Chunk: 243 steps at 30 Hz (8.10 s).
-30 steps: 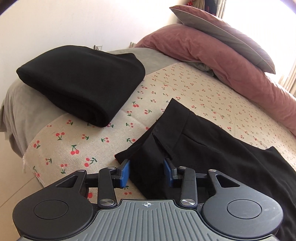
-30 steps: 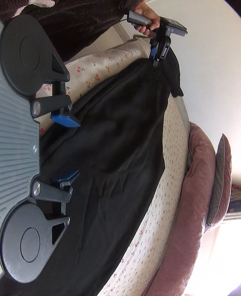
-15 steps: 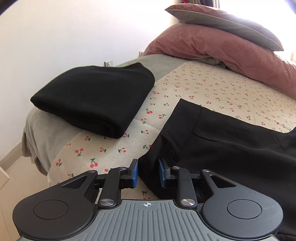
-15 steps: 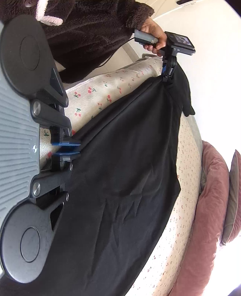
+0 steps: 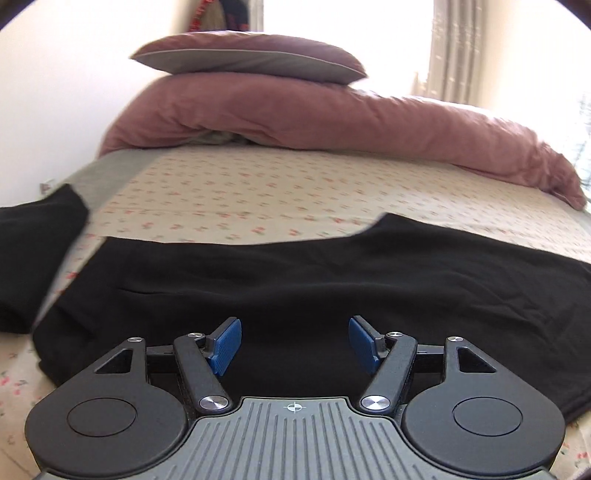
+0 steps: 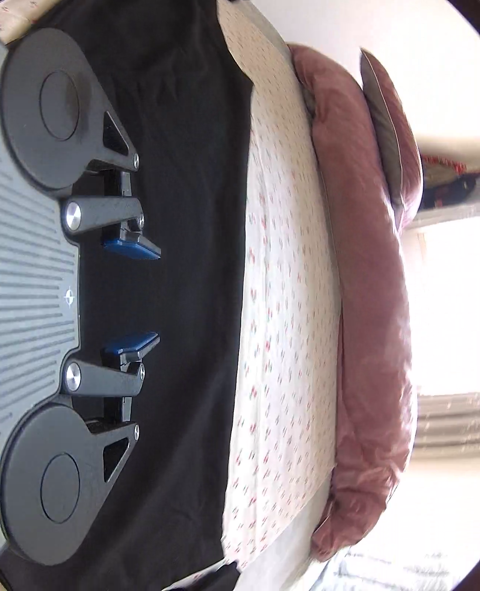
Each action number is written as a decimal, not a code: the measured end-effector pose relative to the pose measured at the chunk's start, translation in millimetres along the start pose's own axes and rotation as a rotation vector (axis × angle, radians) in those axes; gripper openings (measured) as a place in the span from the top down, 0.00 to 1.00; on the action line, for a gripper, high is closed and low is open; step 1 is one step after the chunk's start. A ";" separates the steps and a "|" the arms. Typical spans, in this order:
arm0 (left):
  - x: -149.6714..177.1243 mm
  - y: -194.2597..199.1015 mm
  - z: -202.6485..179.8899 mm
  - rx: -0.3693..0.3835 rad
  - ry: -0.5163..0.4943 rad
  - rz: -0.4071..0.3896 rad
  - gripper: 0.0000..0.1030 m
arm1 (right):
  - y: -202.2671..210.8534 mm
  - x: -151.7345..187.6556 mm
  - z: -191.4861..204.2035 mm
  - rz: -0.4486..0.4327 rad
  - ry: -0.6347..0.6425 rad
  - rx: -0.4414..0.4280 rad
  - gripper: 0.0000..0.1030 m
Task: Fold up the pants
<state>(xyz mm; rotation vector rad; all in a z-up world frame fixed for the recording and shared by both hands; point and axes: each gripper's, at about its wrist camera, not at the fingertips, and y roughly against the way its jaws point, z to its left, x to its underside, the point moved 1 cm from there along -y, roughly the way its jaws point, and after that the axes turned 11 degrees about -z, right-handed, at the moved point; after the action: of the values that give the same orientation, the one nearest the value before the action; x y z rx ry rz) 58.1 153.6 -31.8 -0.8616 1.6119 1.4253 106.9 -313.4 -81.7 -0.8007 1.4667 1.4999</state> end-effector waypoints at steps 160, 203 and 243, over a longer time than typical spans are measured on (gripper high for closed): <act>-6.3 -21.6 158.4 -0.212 0.392 -0.025 0.66 | 0.5 39.5 212.4 0.013 0.388 -0.471 0.29; 35.9 -1.4 -21.7 0.329 -0.167 0.162 0.26 | 36.8 52.2 179.9 0.064 0.480 -0.501 0.30; 67.0 -2.2 -182.6 0.313 -0.322 -0.170 0.30 | -31.5 4.2 90.2 0.341 -0.443 -0.625 0.54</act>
<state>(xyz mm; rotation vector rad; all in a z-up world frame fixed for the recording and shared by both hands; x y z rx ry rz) 7.0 -26.5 -84.6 -0.5416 1.4288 1.0914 144.6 -225.8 -90.0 -0.5193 0.8260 2.2798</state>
